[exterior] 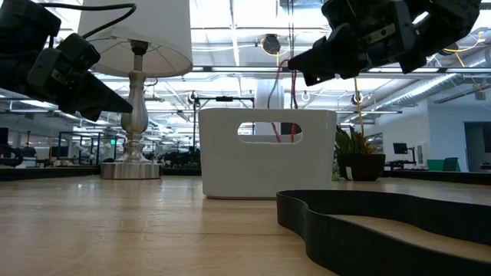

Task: Pick and place rubber bands into bin
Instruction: Put the top red rubber band into the gray bin

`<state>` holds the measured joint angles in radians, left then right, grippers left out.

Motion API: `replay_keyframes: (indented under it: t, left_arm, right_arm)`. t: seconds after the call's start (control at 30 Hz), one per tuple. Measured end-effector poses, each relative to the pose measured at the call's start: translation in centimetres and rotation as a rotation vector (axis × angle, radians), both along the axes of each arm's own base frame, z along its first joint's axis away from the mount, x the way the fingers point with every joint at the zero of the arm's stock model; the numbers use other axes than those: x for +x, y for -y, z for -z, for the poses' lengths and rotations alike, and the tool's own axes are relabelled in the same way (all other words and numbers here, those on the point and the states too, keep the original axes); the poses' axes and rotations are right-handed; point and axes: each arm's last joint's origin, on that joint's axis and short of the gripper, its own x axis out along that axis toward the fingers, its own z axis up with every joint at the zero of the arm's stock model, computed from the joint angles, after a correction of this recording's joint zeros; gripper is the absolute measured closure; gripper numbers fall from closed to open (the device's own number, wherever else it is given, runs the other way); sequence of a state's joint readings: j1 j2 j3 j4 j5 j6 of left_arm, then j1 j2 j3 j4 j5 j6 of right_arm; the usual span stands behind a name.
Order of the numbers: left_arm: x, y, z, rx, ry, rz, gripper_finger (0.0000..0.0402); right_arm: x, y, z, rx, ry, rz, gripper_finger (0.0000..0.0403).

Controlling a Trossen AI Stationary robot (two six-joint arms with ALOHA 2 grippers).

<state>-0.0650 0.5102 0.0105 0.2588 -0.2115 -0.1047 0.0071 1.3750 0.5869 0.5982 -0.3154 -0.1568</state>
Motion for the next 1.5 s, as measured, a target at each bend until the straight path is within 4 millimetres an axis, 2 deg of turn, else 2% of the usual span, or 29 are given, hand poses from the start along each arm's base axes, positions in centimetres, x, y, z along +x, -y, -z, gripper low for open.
replay_keyframes:
  t: [0.1, 0.4, 0.57, 0.83, 1.07, 1.13, 1.27, 1.3, 1.4, 1.5]
  left_arm:
    - [0.0, 0.0, 0.0, 0.000, 0.000, 0.000, 0.0376]
    - [0.0, 0.0, 0.0, -0.003, -0.001, -0.001, 0.0376]
    - [0.0, 0.0, 0.0, -0.004, 0.000, -0.001, 0.0376]
    - [0.0, 0.0, 0.0, 0.000, -0.001, 0.000, 0.0376]
    - [0.0, 0.0, 0.0, 0.003, 0.004, -0.015, 0.0376]
    - [0.0, -0.1, -0.1, 0.002, 0.008, -0.019, 0.0376]
    - [0.0, -0.1, -0.1, -0.004, 0.016, -0.020, 0.0376]
    - [0.0, -0.1, -0.1, -0.007, 0.016, -0.021, 0.0376]
    - [0.0, -0.1, -0.1, -0.005, 0.017, -0.020, 0.0376]
    - [0.0, -0.1, -0.1, -0.002, 0.016, -0.020, 0.0376]
  right_arm:
    - [0.0, 0.0, -0.1, 0.014, 0.001, 0.003, 0.0375]
    - [-0.4, 0.1, -0.9, 0.057, 0.009, 0.046, 0.0255]
    - [-0.7, 0.1, -0.8, 0.082, -0.038, 0.050, 0.0222]
    - [-1.1, 0.1, 0.3, 0.089, -0.166, 0.055, 0.0209]
    - [-0.4, -0.2, -0.8, 0.091, -0.104, 0.028, 0.0207]
    - [-0.2, -0.1, -1.0, 0.074, -0.110, 0.066, 0.0205]
    - [0.2, -0.2, -0.9, 0.020, -0.159, 0.119, 0.0206]
    - [0.3, -0.3, -0.7, -0.030, -0.148, 0.099, 0.0208]
    - [1.0, -0.8, -0.6, -0.033, -0.096, 0.107, 0.0212]
    - [1.3, -1.9, 0.1, -0.226, -0.067, 0.123, 0.0214]
